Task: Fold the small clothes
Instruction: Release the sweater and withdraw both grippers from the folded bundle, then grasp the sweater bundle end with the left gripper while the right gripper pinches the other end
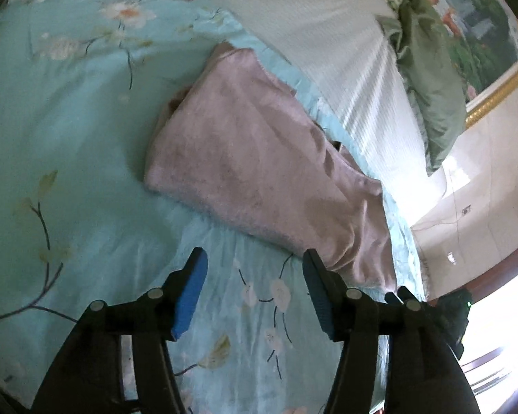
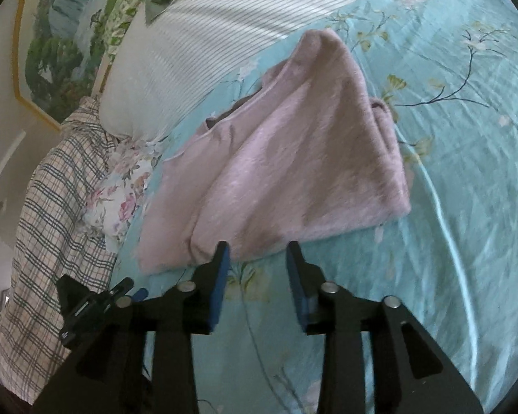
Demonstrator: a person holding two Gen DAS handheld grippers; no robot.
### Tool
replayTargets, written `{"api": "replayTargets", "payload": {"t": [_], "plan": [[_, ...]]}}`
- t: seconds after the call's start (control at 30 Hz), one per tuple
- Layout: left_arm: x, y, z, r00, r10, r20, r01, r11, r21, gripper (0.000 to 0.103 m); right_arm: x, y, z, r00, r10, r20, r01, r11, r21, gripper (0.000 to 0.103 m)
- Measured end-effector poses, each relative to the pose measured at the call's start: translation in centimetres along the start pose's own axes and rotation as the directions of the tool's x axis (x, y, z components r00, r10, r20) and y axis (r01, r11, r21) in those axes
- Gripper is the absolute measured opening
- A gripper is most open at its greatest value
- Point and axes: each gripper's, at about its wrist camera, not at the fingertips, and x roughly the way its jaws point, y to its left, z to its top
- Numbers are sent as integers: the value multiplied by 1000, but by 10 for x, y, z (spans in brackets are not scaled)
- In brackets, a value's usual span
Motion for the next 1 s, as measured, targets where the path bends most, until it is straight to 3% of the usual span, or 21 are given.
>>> {"api": "replayTargets", "payload": {"t": [0.2, 0.47, 0.57, 0.63, 0.67, 0.8, 0.87, 0.93, 1.0], "plan": [[25, 5, 12, 1000, 17, 1, -17, 999, -42, 67, 3, 7, -6, 999, 39, -15, -39, 999, -7, 41], [55, 17, 59, 988, 106, 112, -87, 982, -169, 66, 11, 10, -5, 998, 55, -34, -56, 998, -2, 41], [65, 16, 76, 980, 149, 129, -125, 975, -181, 56, 18, 13, 3, 997, 58, -46, -58, 998, -6, 41], [68, 18, 84, 981, 149, 127, -123, 974, -188, 38, 21, 15, 12, 997, 57, -50, -58, 998, -19, 41], [69, 17, 87, 983, 134, 126, -110, 977, -181, 19, 22, 16, 21, 997, 55, -46, -57, 998, -28, 41], [60, -22, 90, 972, 139, 188, -136, 990, -25, 12, 29, 16, 50, 999, 38, -38, -40, 997, -61, 41], [56, -51, 88, 971, 104, 216, -122, 990, 74, 11, 35, 15, 67, 998, 43, -48, -46, 997, -67, 41], [57, -87, 83, 974, 56, 217, -100, 975, 198, 10, 42, 11, 84, 996, 62, -58, -65, 996, -54, 41], [64, -121, 75, 977, 30, 212, -98, 943, 319, 10, 48, 8, 99, 993, 96, -71, -99, 995, -35, 41]]}}
